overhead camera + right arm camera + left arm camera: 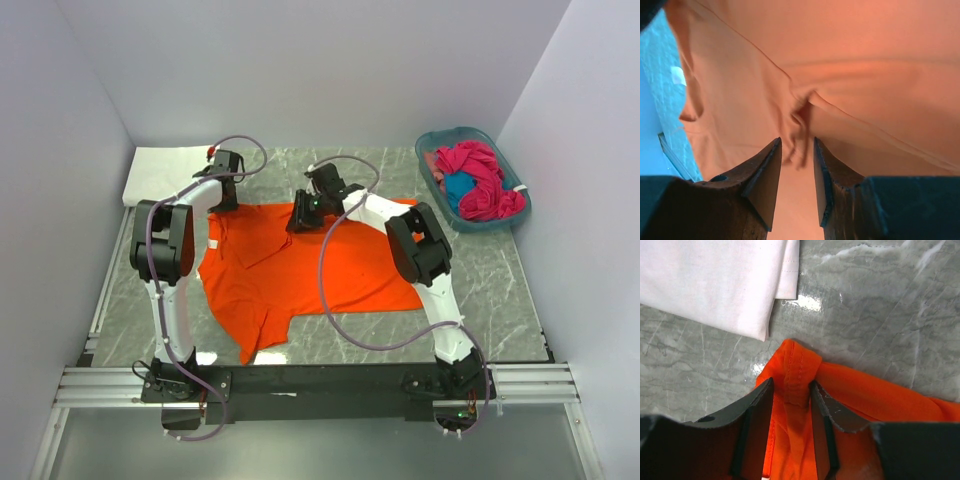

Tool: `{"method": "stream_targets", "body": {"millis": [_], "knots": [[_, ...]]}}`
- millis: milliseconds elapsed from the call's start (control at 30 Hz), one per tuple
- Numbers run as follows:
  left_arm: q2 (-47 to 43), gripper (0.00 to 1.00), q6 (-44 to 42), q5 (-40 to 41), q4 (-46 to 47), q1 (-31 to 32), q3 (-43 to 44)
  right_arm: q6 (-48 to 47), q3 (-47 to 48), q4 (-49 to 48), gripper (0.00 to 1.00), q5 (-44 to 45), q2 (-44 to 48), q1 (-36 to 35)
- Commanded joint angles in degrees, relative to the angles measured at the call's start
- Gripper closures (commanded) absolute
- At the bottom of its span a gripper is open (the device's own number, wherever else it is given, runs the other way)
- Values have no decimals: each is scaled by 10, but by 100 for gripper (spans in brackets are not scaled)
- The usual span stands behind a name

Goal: Fold and stack the t-shirts
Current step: Fold the tshirt

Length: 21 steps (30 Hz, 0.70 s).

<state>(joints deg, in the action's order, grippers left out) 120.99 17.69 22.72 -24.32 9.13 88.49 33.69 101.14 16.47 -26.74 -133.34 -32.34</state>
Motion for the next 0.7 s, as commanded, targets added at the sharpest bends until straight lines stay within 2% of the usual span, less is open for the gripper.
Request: {"method": "stream_targets", "body": {"millis": [0,400,500,633,667], "knots": [[-25,59,-2,-10,7,-2,20,21,36,-21,61,18,-14,-11],[-25,59,-3,-15,8,-6,24,45,68,-11,64,17,-48,-16],[-25,59,-3,-16,8,-7,23,43,59,-9,74,29,-46,-16],[-25,59,-2,-19,9,-10,22,36,58,3,98,46,-46,-15],[-27,59,-2,-19,9,-10,22,36,57,5,100,49,-46,-14]]}}
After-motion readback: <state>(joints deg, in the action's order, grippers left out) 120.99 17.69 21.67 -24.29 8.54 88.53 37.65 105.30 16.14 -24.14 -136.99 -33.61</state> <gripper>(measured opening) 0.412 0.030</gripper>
